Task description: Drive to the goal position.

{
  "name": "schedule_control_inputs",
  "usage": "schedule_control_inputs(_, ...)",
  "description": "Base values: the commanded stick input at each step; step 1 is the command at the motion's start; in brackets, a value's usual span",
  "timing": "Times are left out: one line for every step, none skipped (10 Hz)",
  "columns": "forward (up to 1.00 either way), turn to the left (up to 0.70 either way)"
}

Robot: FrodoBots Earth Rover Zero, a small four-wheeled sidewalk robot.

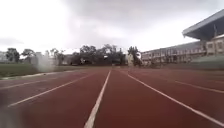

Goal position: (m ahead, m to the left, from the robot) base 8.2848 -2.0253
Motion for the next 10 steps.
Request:
schedule_control_inputs(0.45,0.0)
schedule_control_inputs(0.45,0.0)
schedule_control_inputs(0.45,0.0)
schedule_control_inputs(0.45,0.0)
schedule_control_inputs(0.45,0.0)
schedule_control_inputs(0.45,0.0)
schedule_control_inputs(0.45,0.0)
schedule_control_inputs(0.45,0.0)
schedule_control_inputs(0.45,0.0)
schedule_control_inputs(0.45,0.0)
